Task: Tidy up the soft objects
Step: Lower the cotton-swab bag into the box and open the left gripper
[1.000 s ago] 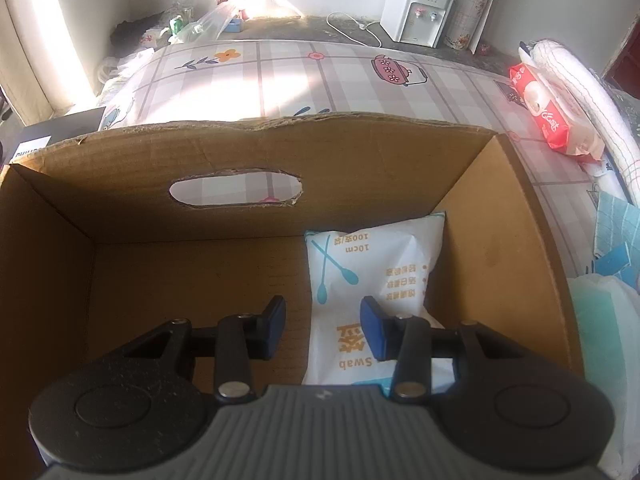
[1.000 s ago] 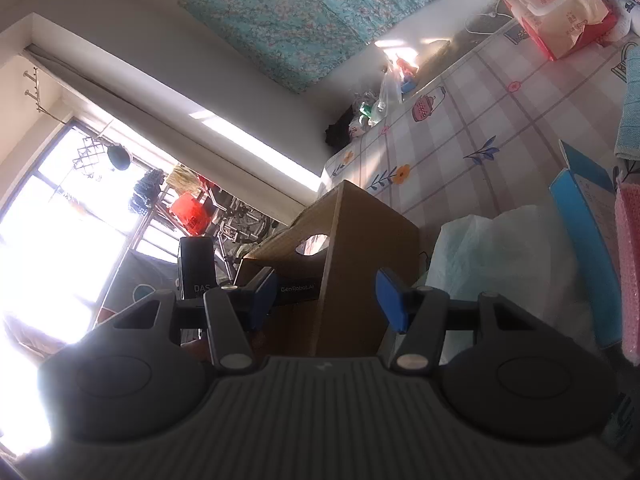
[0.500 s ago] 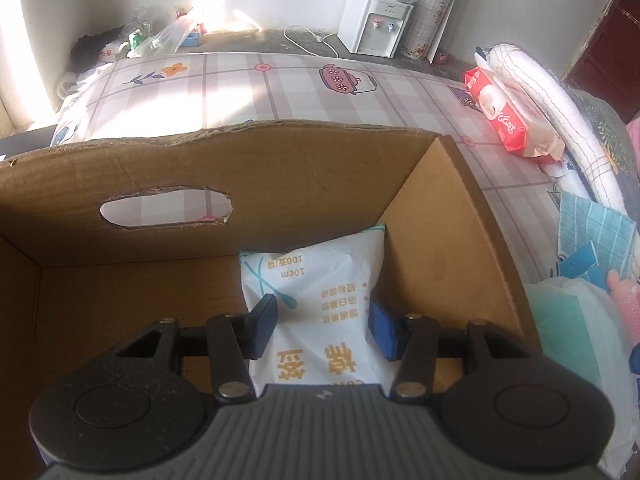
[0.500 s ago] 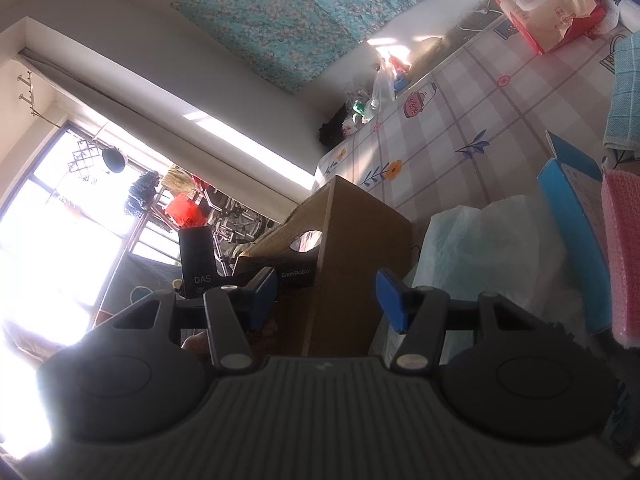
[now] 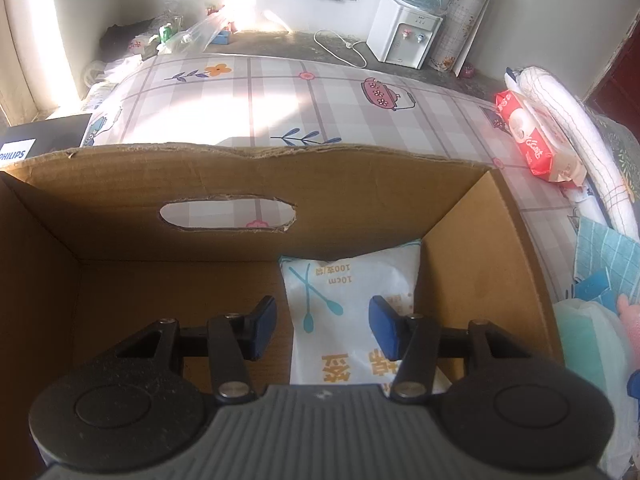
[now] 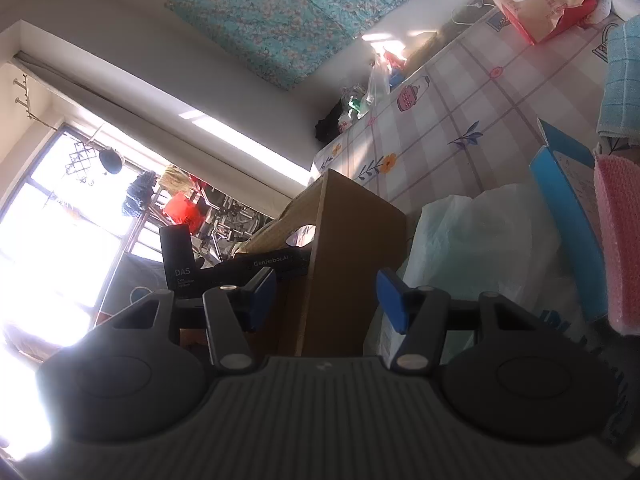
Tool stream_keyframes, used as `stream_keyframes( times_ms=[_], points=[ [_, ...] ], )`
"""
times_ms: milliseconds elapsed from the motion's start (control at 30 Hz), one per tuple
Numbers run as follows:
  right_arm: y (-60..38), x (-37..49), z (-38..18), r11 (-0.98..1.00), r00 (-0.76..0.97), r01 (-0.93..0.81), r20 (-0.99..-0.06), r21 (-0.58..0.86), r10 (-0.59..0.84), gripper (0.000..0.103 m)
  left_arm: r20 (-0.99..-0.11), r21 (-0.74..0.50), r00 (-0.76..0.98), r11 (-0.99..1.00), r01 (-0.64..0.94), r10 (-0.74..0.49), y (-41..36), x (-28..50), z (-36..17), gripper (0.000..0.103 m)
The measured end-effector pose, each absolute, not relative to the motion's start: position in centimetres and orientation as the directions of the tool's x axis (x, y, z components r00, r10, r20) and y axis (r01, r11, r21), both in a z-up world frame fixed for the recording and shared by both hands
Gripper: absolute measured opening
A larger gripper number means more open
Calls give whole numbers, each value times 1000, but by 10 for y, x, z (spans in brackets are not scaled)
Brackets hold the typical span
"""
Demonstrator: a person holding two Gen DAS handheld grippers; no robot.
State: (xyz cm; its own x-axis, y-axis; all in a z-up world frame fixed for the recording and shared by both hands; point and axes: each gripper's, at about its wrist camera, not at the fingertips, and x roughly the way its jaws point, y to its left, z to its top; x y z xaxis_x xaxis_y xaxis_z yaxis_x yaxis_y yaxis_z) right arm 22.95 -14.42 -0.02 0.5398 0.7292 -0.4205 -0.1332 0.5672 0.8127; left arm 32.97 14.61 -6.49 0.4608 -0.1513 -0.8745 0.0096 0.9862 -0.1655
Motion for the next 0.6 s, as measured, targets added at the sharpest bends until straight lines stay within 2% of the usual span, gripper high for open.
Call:
stream_keyframes(
  times_ms=[200,433,600],
  points=[
    [-149,228,1,580,552,-123,-430,805,715,57,-867,-124,483,992,32,-124,137,329,-74,59],
    [-152,226,-1,576,550,-120,-429,808,716,57,-870,-177,467,984,5,-159,154,321,-60,59],
    [-152,227,-6,573,542,-117,-431,811,722,57,-910,-163,372,983,80,-181,147,316,-73,65]
  ],
)
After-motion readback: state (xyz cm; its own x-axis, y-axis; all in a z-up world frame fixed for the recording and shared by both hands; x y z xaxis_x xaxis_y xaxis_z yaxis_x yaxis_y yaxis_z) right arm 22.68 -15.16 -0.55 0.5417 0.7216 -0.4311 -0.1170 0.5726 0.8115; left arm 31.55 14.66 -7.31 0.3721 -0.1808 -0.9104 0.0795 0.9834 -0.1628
